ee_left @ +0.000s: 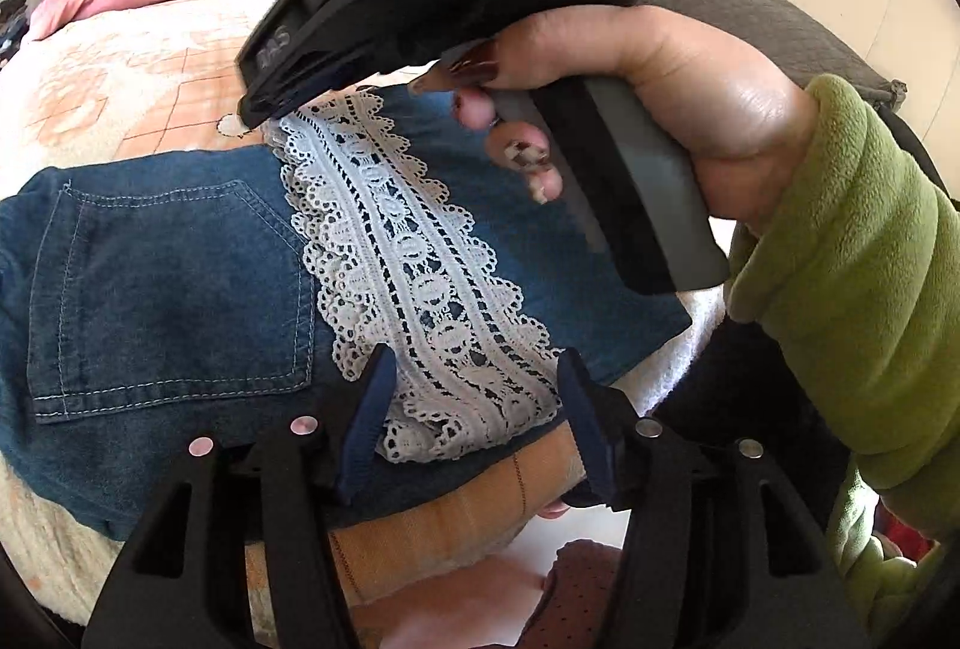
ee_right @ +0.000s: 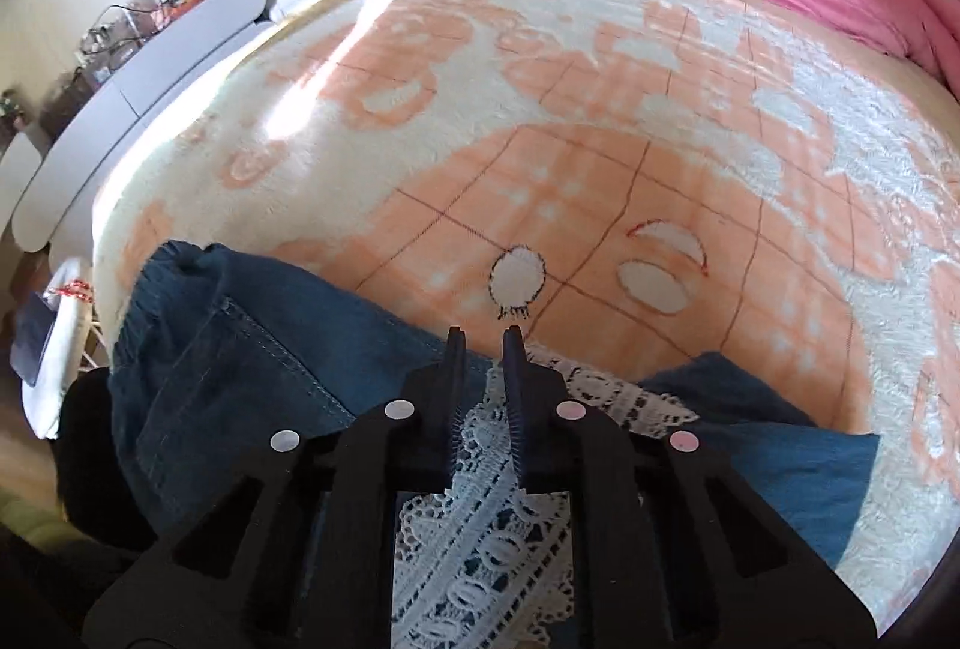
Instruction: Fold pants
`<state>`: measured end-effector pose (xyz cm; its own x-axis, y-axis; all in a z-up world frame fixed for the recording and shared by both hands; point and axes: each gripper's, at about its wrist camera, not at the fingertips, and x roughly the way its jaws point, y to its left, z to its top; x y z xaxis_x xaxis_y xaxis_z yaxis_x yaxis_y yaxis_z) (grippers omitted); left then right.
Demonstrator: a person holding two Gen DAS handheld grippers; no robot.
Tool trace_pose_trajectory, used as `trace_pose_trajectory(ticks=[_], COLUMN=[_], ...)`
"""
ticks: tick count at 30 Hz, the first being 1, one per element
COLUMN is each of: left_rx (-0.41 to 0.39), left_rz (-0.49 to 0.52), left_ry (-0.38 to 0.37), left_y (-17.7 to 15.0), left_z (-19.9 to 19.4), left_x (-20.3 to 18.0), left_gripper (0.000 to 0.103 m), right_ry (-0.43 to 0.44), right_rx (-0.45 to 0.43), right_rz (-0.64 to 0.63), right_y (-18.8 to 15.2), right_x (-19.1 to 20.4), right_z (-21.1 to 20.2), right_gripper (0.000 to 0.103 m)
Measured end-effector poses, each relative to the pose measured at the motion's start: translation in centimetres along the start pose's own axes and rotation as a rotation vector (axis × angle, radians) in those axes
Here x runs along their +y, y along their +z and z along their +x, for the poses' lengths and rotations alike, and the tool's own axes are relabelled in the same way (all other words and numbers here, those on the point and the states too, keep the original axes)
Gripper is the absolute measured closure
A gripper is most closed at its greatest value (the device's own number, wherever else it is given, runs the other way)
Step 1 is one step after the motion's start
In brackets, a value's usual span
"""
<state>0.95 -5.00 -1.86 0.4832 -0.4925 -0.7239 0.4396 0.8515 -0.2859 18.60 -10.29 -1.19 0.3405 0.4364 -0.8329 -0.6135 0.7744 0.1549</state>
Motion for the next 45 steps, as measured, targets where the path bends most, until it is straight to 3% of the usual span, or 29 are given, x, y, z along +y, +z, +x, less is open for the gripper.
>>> trace_pose_trajectory(ticks=[1,3,7,9,13,20,24,26,31,38,45], left_rx=[0.001,0.000,0.002,0.002,0.002,0.011,0.016,0.017,0.015,-0.020,-0.088], left_rz=[0.002,0.004,0.003,0.005,0.009,0.021,0.019,0.014,0.016,0.002,-0.099], left_ry=[0.001,0.004,0.003,0.000,0.003,0.033,0.047,0.051,0.058,0.082,0.174], left_y=[0.0,0.0,0.0,0.2,0.1,0.0,0.1,0.0,0.0,-0.2,-0.9], left_z=[0.0,-0.1,-0.1,0.2,0.3,0.2,0.0,-0.3,-1.2,-3.9,-8.1], left_x=[-0.1,-0.1,-0.2,0.1,0.1,-0.5,-1.0,-1.2,-1.2,-0.7,2.4], left_gripper=[0.047,0.047,0.046,0.043,0.043,0.043,0.042,0.042,0.042,0.042,0.042], right_ry=[-0.028,-0.004,0.039,0.007,-0.078,-0.160,-0.147,-0.098,-0.094,-0.106,-0.033], right_rx=[0.020,0.002,-0.165,-0.202,-0.161,0.009,-0.037,-0.072,-0.185,-0.271,-0.289], right_rz=[-0.020,-0.008,0.042,0.047,0.052,0.110,0.115,0.155,0.201,0.210,0.076], right_y=[-0.1,-0.2,-1.0,-2.1,-4.8,-9.1,-10.2,-10.6,-11.7,-12.1,-8.1], right_x=[0.2,0.0,-1.5,-2.4,-4.0,-6.1,-6.2,-6.3,-6.1,-5.9,-1.5], right_z=[0.7,0.5,-5.2,-7.5,-8.7,-5.0,-5.1,-6.3,-9.8,-13.1,-13.0], right_gripper=[0.097,0.095,0.068,0.067,0.061,0.052,0.047,0.029,0.022,0.011,0.009])
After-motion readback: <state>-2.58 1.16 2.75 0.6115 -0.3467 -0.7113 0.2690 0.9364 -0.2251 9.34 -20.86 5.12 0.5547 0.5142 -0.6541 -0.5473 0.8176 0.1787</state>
